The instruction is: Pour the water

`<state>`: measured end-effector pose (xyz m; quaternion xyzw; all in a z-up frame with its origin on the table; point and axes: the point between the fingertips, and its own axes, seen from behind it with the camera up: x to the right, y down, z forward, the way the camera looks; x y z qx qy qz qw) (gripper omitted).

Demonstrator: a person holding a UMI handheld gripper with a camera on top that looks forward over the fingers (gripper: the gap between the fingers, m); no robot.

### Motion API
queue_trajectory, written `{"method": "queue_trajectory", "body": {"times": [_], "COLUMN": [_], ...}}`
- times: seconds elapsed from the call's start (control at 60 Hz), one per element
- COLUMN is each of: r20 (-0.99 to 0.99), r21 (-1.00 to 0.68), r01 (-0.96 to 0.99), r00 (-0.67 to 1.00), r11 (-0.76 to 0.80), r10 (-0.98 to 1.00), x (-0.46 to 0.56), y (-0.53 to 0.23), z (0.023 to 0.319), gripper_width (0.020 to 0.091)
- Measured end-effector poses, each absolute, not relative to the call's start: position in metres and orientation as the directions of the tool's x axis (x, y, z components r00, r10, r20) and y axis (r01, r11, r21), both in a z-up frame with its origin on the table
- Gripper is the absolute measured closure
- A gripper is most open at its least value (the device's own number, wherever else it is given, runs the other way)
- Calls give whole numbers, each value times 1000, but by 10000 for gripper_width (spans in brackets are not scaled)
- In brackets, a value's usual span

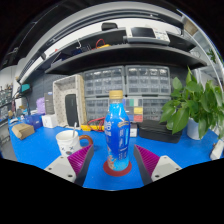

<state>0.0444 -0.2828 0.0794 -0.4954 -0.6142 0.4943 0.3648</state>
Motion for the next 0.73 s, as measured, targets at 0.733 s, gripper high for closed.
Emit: {"method": "queue_trajectory", "body": {"times": [0.733], "r20": [9], "r21": [-978], "r01": [201], "r00": [-192], "r11": [48], "r10": [981], "x": [111], "y": [-304], "z": [128], "gripper_width": [280]}}
